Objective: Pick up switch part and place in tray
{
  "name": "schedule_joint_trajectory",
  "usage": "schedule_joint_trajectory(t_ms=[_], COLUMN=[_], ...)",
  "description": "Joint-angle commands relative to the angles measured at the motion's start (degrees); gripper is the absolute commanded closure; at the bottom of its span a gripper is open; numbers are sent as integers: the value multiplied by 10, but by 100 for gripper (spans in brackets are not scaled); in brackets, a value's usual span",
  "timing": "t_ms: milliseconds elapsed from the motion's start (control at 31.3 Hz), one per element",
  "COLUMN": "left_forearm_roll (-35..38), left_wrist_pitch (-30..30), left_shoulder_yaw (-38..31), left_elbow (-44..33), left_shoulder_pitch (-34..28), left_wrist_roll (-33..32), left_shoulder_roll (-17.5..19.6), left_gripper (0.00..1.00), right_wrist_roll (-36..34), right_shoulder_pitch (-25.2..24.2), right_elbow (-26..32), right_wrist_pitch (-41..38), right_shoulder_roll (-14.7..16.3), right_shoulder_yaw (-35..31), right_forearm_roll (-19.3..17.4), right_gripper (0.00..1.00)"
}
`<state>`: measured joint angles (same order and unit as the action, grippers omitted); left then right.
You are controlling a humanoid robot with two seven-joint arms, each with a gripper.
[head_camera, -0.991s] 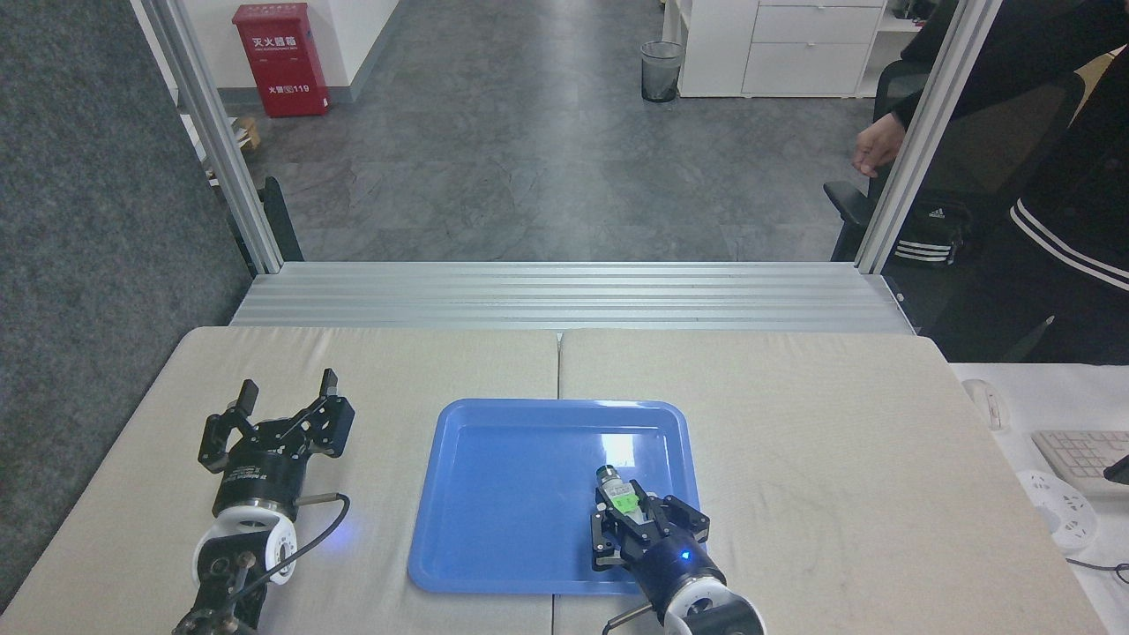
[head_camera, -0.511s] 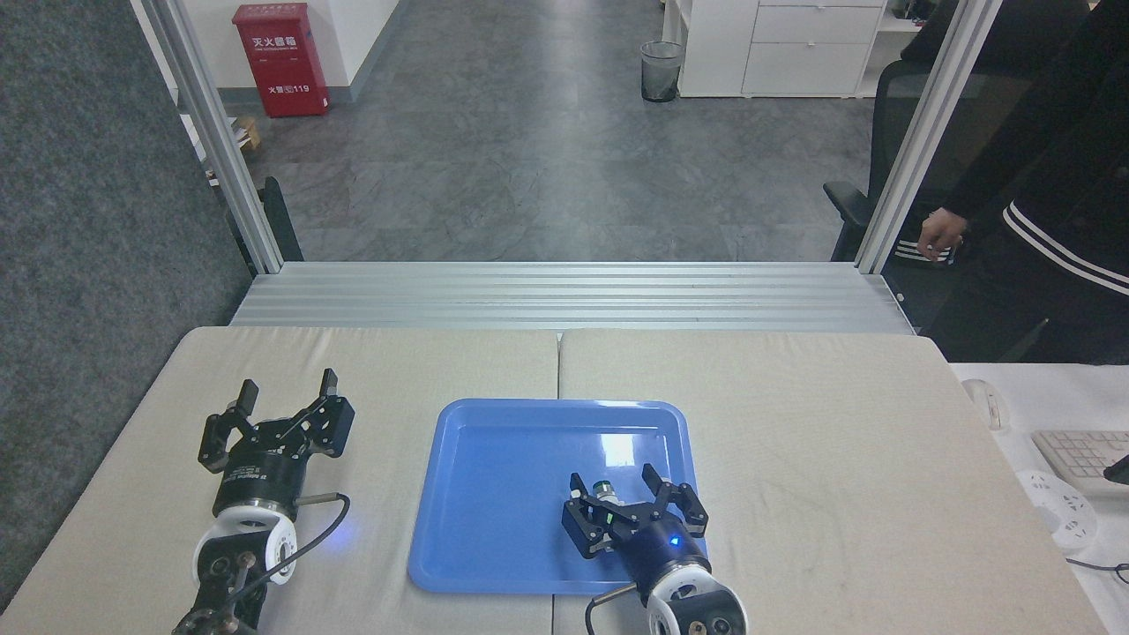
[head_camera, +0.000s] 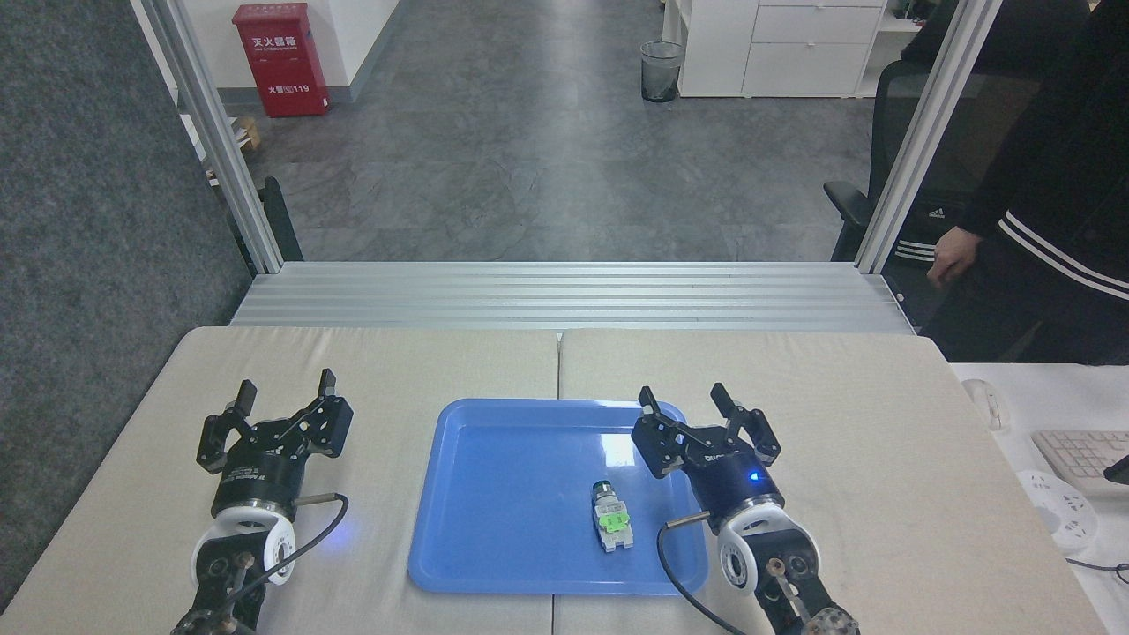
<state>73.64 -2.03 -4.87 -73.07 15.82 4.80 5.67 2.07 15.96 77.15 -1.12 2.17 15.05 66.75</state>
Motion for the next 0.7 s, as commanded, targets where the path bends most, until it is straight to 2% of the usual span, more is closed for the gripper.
schedule_joint_trajectory(t_ms=[0, 160, 671], left_forearm_roll=[-2, -2, -22], left_wrist_pitch=[0, -2, -3], left_shoulder_yaw=[-5, -11, -12], left_elbow=[0, 0, -1], left_shoulder_pitch=[-1, -1, -1], left_wrist_roll=[1, 4, 4], left_shoulder_roll=[4, 4, 4], left_gripper=[0, 0, 0], right_wrist_roll=[-19, -29, -31], right_shoulder_pitch=[7, 7, -1], right_elbow=[-2, -43, -38], right_wrist_pitch=[-61, -60, -64], right_shoulder_roll=[107, 120, 119], right_shoulder_yaw=[-186, -212, -210], right_forearm_roll=[-34, -34, -36], right_gripper=[4, 4, 4])
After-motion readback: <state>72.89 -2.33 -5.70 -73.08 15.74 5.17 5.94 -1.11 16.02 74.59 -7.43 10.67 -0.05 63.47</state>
